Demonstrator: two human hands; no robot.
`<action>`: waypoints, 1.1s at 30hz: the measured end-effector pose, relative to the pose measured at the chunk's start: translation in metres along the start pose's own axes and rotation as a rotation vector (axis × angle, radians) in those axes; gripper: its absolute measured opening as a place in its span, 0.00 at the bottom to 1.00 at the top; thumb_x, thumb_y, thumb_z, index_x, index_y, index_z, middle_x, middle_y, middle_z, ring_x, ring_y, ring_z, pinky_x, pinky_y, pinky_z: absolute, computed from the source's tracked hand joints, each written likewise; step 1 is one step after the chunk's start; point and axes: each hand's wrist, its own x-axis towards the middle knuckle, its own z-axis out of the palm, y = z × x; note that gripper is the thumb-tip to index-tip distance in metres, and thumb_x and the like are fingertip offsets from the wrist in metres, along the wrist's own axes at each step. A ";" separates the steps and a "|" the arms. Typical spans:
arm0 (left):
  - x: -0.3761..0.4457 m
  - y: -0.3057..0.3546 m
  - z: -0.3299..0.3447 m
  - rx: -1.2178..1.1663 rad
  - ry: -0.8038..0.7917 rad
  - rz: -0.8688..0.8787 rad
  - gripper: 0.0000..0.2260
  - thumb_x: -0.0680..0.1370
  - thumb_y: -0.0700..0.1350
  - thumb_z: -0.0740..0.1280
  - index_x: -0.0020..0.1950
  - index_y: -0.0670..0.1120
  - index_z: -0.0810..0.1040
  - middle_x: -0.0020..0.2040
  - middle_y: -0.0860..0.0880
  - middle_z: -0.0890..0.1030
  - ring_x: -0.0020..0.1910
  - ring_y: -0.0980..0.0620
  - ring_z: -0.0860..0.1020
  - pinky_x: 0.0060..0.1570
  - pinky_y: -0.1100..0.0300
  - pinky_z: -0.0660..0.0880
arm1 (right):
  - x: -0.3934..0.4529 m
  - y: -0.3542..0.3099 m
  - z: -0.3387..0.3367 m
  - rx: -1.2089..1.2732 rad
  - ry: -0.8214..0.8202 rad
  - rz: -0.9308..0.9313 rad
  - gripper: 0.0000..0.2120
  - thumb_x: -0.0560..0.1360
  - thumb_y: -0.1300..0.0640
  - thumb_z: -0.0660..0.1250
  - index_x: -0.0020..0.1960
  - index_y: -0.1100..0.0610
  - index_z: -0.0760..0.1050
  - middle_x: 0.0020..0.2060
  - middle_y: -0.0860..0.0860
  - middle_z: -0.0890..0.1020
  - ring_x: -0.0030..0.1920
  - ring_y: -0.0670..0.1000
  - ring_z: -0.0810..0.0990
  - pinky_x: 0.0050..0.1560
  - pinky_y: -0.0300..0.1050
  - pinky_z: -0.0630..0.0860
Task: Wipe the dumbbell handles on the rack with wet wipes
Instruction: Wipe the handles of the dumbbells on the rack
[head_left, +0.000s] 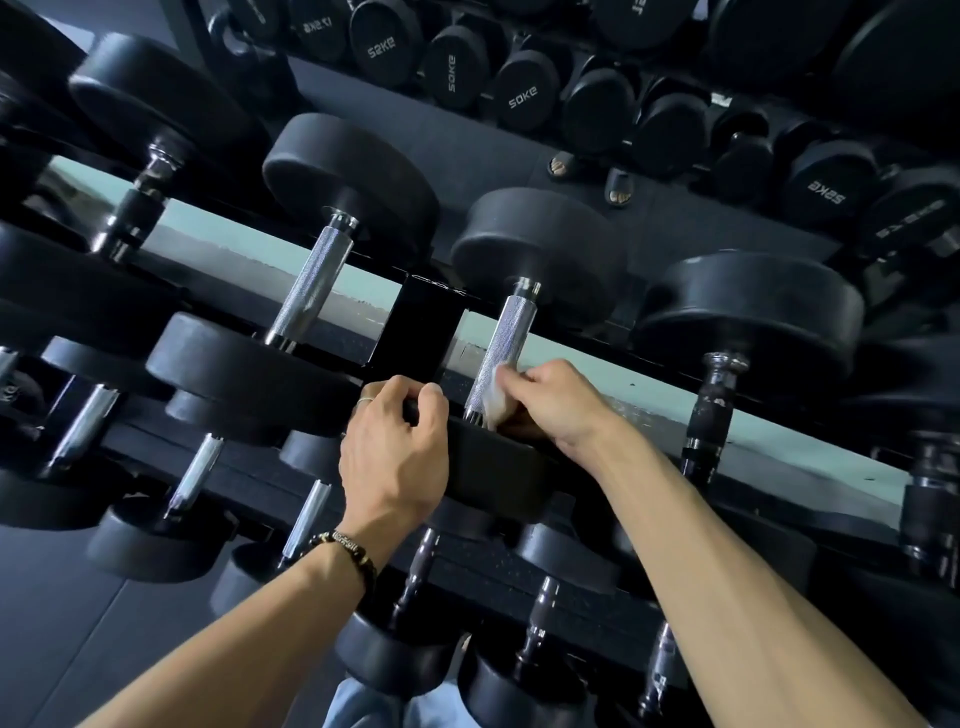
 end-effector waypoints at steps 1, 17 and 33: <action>0.000 0.000 0.000 -0.003 0.000 0.000 0.17 0.73 0.58 0.54 0.47 0.53 0.79 0.52 0.53 0.77 0.51 0.51 0.75 0.53 0.52 0.71 | 0.004 -0.006 -0.001 0.091 0.064 -0.020 0.24 0.83 0.58 0.60 0.32 0.68 0.78 0.30 0.56 0.83 0.35 0.50 0.82 0.49 0.46 0.82; 0.000 0.000 0.000 0.014 -0.018 -0.022 0.12 0.79 0.55 0.57 0.45 0.54 0.78 0.52 0.53 0.76 0.50 0.51 0.74 0.51 0.53 0.68 | 0.048 -0.024 0.004 0.168 0.569 0.032 0.23 0.78 0.49 0.67 0.32 0.66 0.76 0.28 0.53 0.75 0.33 0.52 0.75 0.40 0.48 0.78; 0.000 -0.001 0.002 0.033 0.007 -0.012 0.15 0.73 0.58 0.53 0.44 0.55 0.77 0.52 0.53 0.77 0.48 0.52 0.73 0.48 0.54 0.67 | 0.004 -0.014 0.009 -0.088 0.233 0.093 0.17 0.76 0.49 0.72 0.33 0.58 0.78 0.27 0.48 0.81 0.27 0.41 0.79 0.34 0.29 0.74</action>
